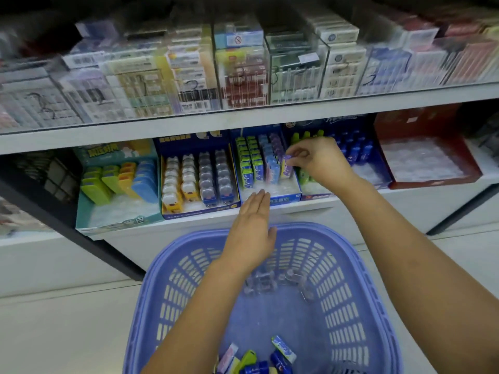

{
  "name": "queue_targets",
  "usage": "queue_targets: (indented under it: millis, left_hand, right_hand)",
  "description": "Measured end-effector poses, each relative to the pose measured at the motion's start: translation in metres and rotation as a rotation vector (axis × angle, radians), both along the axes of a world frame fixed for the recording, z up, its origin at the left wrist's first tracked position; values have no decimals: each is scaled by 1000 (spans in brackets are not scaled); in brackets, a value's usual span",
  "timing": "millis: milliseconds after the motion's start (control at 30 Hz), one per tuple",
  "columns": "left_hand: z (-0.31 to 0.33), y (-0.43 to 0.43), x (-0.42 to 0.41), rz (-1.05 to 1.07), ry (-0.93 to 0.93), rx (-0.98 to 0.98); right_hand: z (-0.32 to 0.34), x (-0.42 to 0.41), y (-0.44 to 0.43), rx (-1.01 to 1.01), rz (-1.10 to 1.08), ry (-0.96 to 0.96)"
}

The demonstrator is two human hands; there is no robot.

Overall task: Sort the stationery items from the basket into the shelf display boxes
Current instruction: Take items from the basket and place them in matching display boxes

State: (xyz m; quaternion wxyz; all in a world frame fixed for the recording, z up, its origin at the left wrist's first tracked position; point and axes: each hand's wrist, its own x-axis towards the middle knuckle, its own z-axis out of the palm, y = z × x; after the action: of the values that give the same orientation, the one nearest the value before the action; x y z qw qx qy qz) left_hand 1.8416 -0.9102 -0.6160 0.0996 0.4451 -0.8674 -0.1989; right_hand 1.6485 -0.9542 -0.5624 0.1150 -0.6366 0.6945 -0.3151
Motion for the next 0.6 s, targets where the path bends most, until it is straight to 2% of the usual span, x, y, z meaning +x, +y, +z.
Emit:
queue_targets:
  millis: [133,367,433,500,533,600]
  left_hand:
    - [-3,-1,0,-3,4,-25]
    - [-2,-5,2,-40,10,5]
    - [-3,-3,6,-43,121,27]
    - [-10,3,18,6,291,-3]
    - [-18,8,25,56,353,-18]
    - [-41,19,38,162,365,43]
  right_hand:
    - [-2,-2,-9,156,64,113]
    - [3,9,-8,169,28,257]
    - [5,16,4,100,12,236]
    - [-3,28,25,71,45,94]
    - [-14,36,38,151,100,60]
    - [-49,53,61,497,238,103]
